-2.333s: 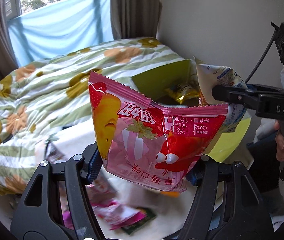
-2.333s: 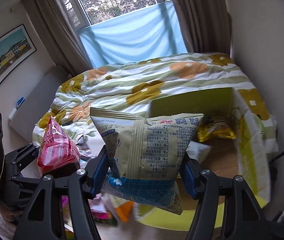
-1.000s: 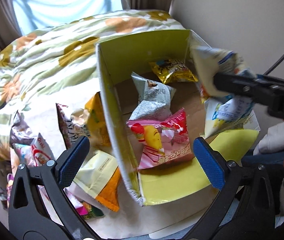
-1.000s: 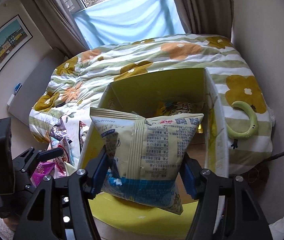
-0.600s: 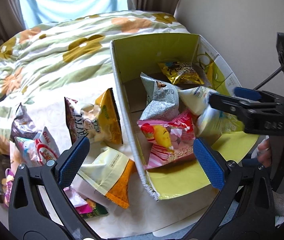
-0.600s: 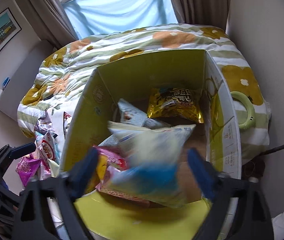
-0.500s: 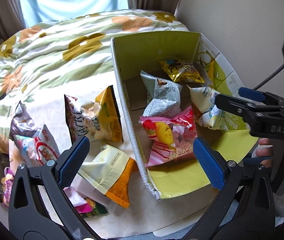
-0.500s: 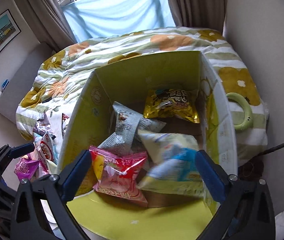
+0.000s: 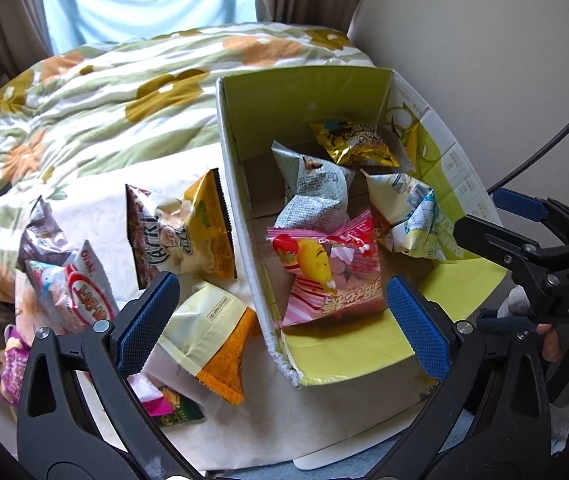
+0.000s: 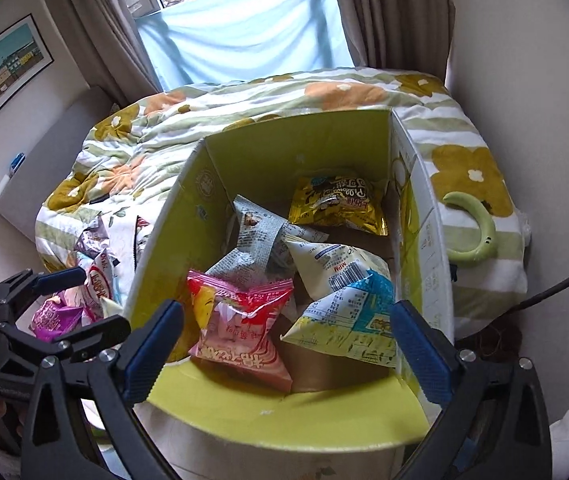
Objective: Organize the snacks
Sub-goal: 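Move both tools back toward the snack pile on the table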
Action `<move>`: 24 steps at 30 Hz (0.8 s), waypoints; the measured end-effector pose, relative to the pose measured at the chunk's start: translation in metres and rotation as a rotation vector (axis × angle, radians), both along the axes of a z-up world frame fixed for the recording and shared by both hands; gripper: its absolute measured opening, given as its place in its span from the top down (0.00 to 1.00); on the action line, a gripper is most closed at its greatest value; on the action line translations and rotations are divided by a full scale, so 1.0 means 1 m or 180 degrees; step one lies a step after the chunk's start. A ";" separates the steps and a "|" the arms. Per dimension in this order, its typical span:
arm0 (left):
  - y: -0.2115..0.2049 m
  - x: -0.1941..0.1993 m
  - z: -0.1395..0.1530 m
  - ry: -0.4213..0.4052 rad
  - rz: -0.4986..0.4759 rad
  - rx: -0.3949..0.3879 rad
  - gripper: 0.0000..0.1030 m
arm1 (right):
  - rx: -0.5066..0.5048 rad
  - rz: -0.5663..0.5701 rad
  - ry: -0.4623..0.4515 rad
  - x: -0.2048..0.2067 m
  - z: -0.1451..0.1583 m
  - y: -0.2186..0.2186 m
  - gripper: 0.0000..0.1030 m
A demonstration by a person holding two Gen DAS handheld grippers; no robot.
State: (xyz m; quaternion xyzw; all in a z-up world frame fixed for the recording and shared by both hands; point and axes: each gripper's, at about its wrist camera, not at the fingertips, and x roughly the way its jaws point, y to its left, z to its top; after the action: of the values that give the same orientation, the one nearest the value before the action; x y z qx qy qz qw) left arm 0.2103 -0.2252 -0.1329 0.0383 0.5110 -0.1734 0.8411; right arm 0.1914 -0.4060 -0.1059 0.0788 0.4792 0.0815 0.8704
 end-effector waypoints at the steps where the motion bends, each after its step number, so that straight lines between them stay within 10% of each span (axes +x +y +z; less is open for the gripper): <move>1: 0.001 -0.003 0.003 -0.0010 0.0024 0.0004 0.01 | -0.0036 0.0013 -0.0023 -0.003 0.006 0.002 0.00; 24: 0.170 -0.105 0.043 -0.0351 0.1243 0.0540 0.01 | 0.0476 0.0817 -0.0539 -0.037 0.048 0.124 0.00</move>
State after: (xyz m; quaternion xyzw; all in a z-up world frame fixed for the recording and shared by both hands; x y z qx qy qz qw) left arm 0.1056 -0.0555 -0.0900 0.0187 0.4747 0.0387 0.8791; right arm 0.1540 -0.2816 -0.0575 0.0743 0.4029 0.2338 0.8818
